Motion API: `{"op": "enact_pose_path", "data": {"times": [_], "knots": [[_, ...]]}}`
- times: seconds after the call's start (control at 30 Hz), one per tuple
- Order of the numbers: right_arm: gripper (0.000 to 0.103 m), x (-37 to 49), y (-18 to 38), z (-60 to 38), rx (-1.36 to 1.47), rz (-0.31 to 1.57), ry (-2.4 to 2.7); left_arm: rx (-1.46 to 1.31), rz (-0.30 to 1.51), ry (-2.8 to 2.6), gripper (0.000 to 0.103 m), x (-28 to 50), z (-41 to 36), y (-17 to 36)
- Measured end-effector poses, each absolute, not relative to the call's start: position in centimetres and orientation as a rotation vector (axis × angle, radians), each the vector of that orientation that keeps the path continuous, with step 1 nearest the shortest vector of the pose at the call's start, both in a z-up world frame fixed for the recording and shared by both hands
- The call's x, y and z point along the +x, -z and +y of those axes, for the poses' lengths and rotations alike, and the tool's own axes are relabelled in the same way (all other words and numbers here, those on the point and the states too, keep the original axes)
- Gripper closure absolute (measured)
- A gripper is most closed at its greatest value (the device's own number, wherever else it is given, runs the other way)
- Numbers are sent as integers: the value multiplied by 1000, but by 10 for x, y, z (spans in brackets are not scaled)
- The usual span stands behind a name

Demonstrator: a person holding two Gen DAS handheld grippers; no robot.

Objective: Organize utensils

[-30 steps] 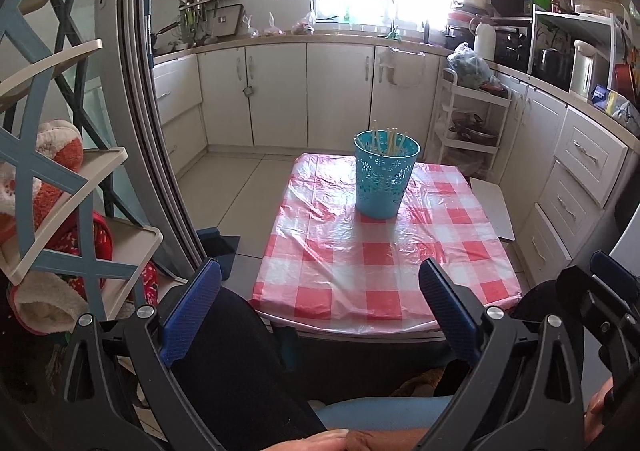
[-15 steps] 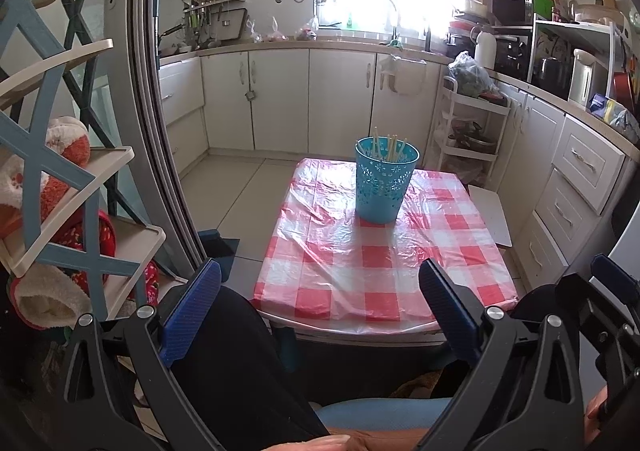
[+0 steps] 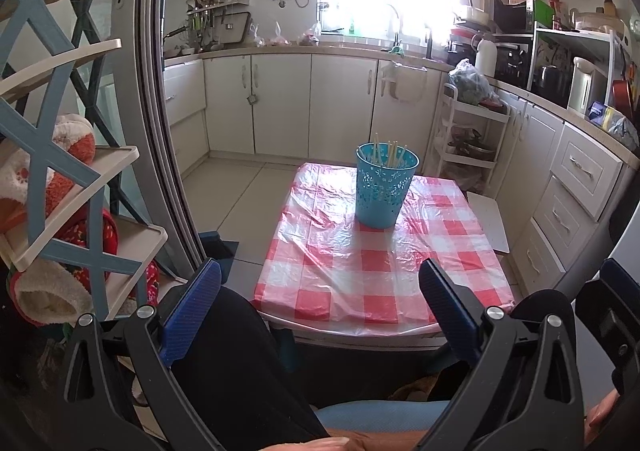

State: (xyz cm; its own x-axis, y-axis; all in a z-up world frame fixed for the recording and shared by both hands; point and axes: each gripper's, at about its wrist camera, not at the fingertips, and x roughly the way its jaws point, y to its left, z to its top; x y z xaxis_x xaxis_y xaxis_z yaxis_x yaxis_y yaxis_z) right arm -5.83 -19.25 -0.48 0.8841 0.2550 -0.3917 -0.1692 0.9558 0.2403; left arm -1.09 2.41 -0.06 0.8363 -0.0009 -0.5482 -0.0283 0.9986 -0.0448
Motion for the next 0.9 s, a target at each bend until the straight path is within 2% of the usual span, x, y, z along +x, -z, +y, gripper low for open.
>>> {"op": "enact_pose_path", "data": {"times": [0.9], "knots": [[7,-56,10,-193,211,465,-215,-57,575,-18,8,-13,26,1]]}}
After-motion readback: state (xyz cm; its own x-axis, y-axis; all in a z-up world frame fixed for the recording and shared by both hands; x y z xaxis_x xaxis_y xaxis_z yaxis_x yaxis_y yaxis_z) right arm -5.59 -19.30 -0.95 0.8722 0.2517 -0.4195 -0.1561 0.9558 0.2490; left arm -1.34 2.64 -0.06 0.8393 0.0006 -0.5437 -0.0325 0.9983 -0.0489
